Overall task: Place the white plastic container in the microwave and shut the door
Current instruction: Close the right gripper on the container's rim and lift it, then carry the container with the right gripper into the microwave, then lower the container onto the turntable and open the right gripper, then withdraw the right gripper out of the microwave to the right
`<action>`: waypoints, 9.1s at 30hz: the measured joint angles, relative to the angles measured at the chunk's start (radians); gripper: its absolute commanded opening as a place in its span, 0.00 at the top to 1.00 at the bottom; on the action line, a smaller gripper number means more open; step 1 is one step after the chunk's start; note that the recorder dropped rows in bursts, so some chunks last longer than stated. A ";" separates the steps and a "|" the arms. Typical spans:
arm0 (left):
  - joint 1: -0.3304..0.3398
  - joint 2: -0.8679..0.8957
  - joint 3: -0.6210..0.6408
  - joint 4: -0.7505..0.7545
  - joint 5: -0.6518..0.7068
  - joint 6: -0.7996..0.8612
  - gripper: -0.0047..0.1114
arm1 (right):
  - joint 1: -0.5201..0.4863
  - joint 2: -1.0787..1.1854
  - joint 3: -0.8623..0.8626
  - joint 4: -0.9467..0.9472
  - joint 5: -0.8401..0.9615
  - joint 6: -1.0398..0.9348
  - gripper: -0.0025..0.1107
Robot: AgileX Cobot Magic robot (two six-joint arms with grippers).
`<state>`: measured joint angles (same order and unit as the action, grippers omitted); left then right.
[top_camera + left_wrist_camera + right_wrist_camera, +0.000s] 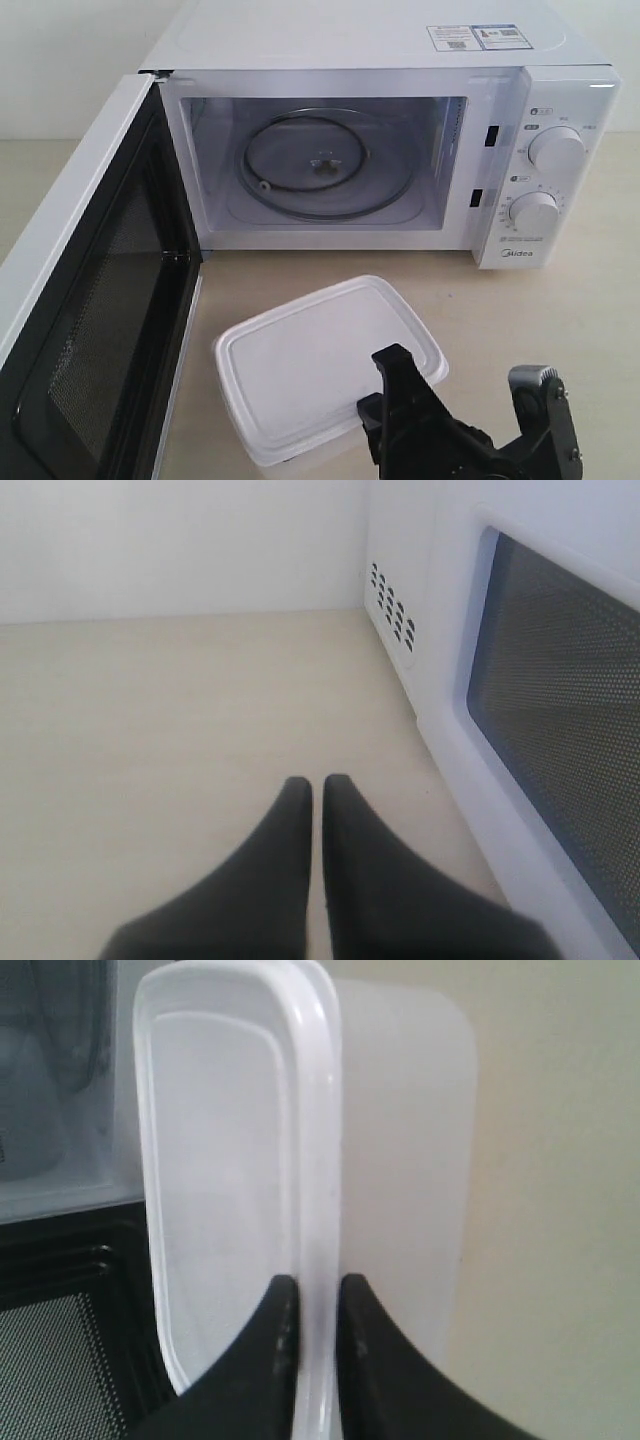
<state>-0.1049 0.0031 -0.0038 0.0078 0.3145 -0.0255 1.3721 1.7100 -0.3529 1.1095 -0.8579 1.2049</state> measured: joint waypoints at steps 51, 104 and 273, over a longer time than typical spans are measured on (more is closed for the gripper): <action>0.000 0.000 0.000 0.000 0.000 0.000 0.92 | -0.356 0.002 -0.245 -0.149 0.025 -0.174 0.98; 0.000 0.000 0.000 0.000 0.000 0.000 0.92 | -0.615 0.239 -0.620 -0.231 0.136 -0.253 0.98; 0.000 0.000 0.000 0.000 0.000 0.000 0.92 | -0.654 -1.016 -0.431 -0.674 1.834 -1.279 0.61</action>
<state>-0.1049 0.0031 -0.0038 0.0078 0.3145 -0.0255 0.7178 0.6941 -0.7841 0.4353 0.9763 -0.0739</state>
